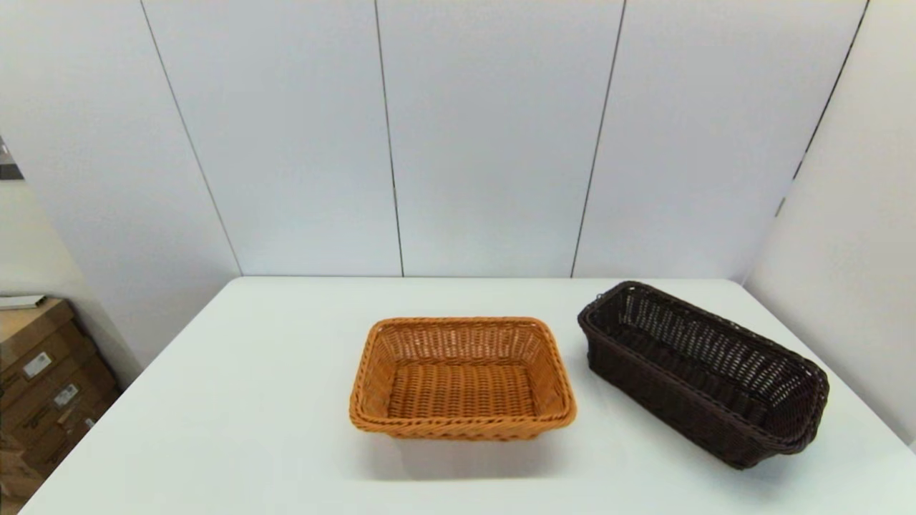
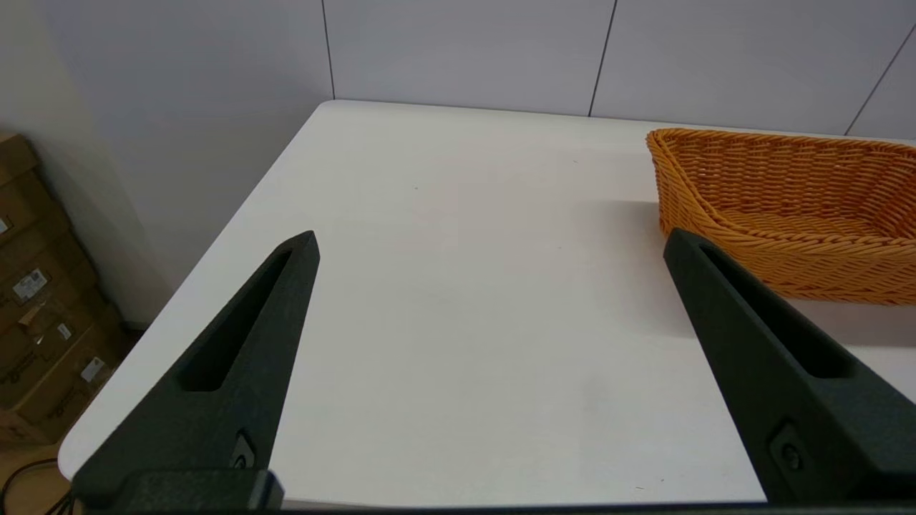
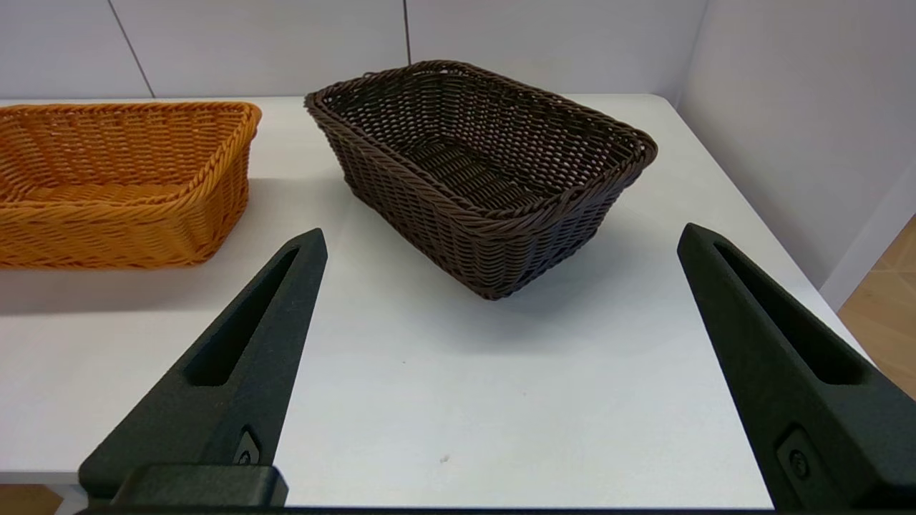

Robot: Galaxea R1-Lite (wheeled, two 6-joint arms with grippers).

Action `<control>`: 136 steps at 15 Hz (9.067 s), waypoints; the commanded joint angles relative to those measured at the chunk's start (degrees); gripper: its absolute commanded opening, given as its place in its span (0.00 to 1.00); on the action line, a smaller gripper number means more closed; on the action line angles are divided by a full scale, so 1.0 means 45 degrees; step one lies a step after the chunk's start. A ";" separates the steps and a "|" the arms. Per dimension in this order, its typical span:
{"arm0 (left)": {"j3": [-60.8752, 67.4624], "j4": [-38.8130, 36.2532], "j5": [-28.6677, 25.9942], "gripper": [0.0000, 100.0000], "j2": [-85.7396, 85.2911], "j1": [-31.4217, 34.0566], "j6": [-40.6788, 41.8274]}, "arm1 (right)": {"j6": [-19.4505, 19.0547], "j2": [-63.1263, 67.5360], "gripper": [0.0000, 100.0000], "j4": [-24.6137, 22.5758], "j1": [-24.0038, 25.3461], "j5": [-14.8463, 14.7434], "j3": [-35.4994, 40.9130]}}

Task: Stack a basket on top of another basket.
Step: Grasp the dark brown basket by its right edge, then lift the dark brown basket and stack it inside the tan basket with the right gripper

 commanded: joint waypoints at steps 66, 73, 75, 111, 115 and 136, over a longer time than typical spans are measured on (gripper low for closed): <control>-0.0006 -0.0001 0.0007 1.00 0.0010 0.0000 -0.0010 | 0.5728 2.5700 0.00 0.6467 -0.4684 0.2895 -1.3866; -0.0006 -0.0001 0.0007 1.00 0.0010 0.0000 -0.0010 | 0.5747 2.5446 0.00 0.6526 -0.4626 0.2993 -1.3945; -0.0006 -0.0001 0.0007 1.00 0.0010 0.0000 -0.0010 | 0.5747 2.5387 0.00 0.6526 -0.4626 0.2993 -1.3945; -0.0006 -0.0001 0.0007 1.00 0.0010 0.0000 -0.0010 | 0.5708 2.4118 0.00 1.3752 0.2913 0.6489 -2.4335; -0.0006 -0.0001 0.0007 1.00 0.0010 0.0000 -0.0010 | 0.5806 2.5505 0.00 1.3030 0.4105 0.6333 -2.4316; -0.0006 -0.0001 0.0007 1.00 0.0010 0.0000 -0.0010 | 0.6040 2.7633 0.00 1.0334 0.4925 0.5161 -2.3398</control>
